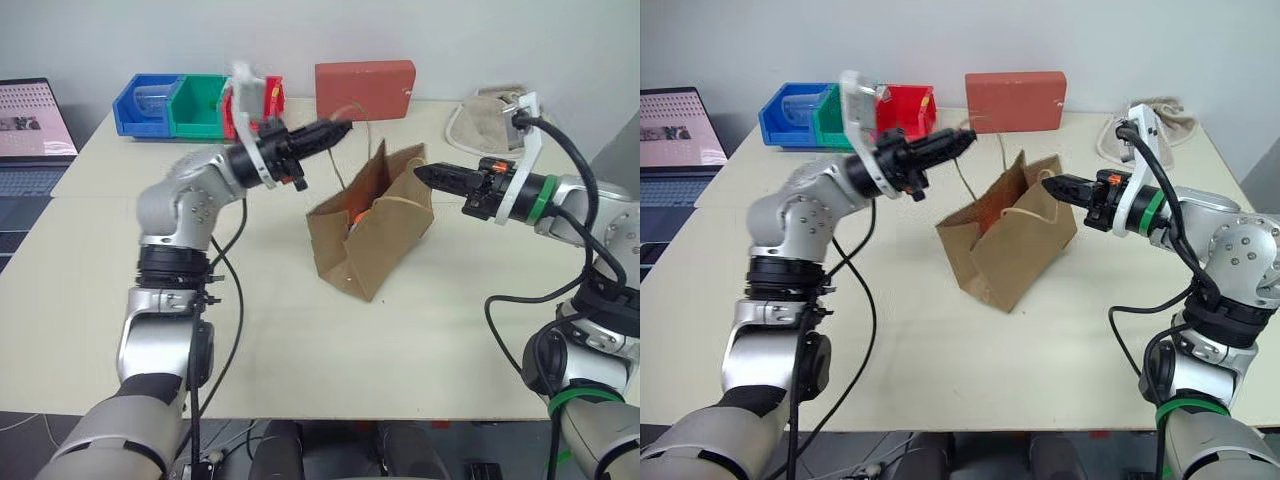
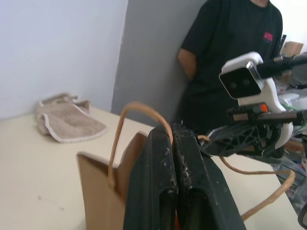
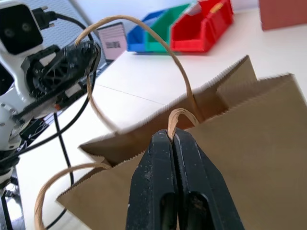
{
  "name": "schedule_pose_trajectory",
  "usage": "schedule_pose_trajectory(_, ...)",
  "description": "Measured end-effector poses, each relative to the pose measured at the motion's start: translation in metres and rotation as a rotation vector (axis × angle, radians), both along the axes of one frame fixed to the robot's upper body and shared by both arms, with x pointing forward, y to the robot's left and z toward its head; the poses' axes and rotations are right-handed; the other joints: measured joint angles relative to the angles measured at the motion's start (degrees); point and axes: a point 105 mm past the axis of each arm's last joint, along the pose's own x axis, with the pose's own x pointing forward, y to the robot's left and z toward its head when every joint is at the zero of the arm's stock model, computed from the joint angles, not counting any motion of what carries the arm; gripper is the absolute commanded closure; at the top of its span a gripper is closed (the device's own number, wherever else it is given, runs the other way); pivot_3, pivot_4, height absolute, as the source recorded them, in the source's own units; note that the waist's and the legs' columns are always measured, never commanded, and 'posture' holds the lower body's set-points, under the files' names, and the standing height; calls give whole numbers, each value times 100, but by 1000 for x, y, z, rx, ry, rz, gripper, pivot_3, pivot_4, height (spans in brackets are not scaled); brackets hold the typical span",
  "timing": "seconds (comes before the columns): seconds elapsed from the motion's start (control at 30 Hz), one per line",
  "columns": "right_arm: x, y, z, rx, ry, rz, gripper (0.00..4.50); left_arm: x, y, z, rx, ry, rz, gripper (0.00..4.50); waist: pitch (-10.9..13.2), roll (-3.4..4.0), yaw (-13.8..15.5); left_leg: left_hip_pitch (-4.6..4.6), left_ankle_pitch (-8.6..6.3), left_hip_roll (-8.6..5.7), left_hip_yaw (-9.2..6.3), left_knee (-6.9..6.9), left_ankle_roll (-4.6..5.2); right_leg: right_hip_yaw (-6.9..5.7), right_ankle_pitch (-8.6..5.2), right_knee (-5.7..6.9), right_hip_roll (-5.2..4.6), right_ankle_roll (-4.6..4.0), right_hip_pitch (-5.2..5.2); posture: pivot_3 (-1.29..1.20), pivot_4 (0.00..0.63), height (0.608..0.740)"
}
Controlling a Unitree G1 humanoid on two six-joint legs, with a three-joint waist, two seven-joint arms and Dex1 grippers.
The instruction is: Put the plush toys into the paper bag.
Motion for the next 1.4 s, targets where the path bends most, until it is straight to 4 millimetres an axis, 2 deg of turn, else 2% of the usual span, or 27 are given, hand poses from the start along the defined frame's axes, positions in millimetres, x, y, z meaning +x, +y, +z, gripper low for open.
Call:
schedule_pose_trajectory(0.07,5,-1,-5,2,24,-29,4470,2,0,-3,10,10,4,4500,1,2,-11,-5,0,0,-1,-1,0,0,0,1,0,0,-3,0,150,740)
schedule_pose_trajectory(0.17,9,-3,-5,0,20,-60,3515,1,-1,-5,22,15,-1,3841,1,2,-13,-12,0,-1,-4,-1,0,-4,0,-4,-2,0,-4,0,150,740)
schedule_pose_trajectory(0.27,9,-8,-2,-11,3,-76,2424,-4,-3,-1,14,12,-21,2893,1,2,-14,-13,0,-1,-5,-1,0,-5,0,-5,-3,0,-4,0,150,740)
schedule_pose_trajectory(0.37,0,-13,8,-78,-54,-54,1395,-19,-2,1,36,-13,-58,1965,8,14,-18,-14,0,-1,-4,-2,0,-4,0,-7,-3,0,-4,0,150,740)
schedule_pose_trajectory(0.43,-9,-21,19,-148,-120,-53,593,-25,6,-5,71,-9,-45,1290,10,17,-17,-13,0,1,-8,-4,0,-8,-1,-9,-1,0,-4,0,150,740)
schedule_pose_trajectory(0.5,-21,-26,24,-202,-171,-12,0,-32,17,-11,119,-10,-20,690,10,17,-14,-13,0,1,-7,-4,0,-7,-1,-11,-2,0,-4,0,150,740)
schedule_pose_trajectory(0.57,-35,-32,23,-291,-214,33,0,-40,29,-18,167,-9,2,76,11,17,-10,-14,0,0,-6,-4,0,-6,-1,-20,-3,1,-2,0,150,740)
schedule_pose_trajectory(0.67,-50,-39,18,-362,-247,98,0,-51,39,-21,209,-16,20,76,10,16,10,-13,0,1,-5,2,0,-6,-1,-26,-3,1,5,0,150,740)
schedule_pose_trajectory(0.77,-53,-49,10,-421,-253,102,0,-56,45,-25,246,-25,42,76,10,16,38,-12,0,0,-1,7,0,-3,-1,-31,-4,2,9,0,150,740)
schedule_pose_trajectory(0.83,-54,-63,3,-480,-240,79,0,-63,49,-36,272,-8,51,76,10,17,49,-12,0,0,3,7,0,0,-1,-40,-6,2,12,0,150,740)
schedule_pose_trajectory(0.9,-56,-81,-2,-521,-221,48,0,-70,51,-56,288,42,64,76,10,16,54,-13,0,1,4,6,0,0,-1,-44,-6,2,12,0,150,740)
schedule_pose_trajectory(0.97,-56,-87,5,-498,-244,24,0,-70,46,-67,294,65,69,76,11,16,61,-13,0,1,3,7,0,0,0,-41,-6,2,12,0,150,740)
schedule_pose_trajectory(1.03,-59,-89,15,-461,-281,14,0,-71,38,-70,290,54,71,76,11,16,70,-13,0,1,1,8,0,0,0,-41,-5,2,13,0,150,740)
schedule_pose_trajectory(1.17,-72,-78,31,-309,-316,74,0,-68,32,-73,270,46,96,76,10,16,58,-11,0,1,2,9,0,0,0,-39,-4,1,16,0,150,740)
schedule_pose_trajectory(1.4,-84,-71,2,-416,-236,130,0,-75,28,-79,263,58,83,76,10,16,90,-11,-1,0,3,8,1,1,0,-42,-5,1,16,0,150,740)
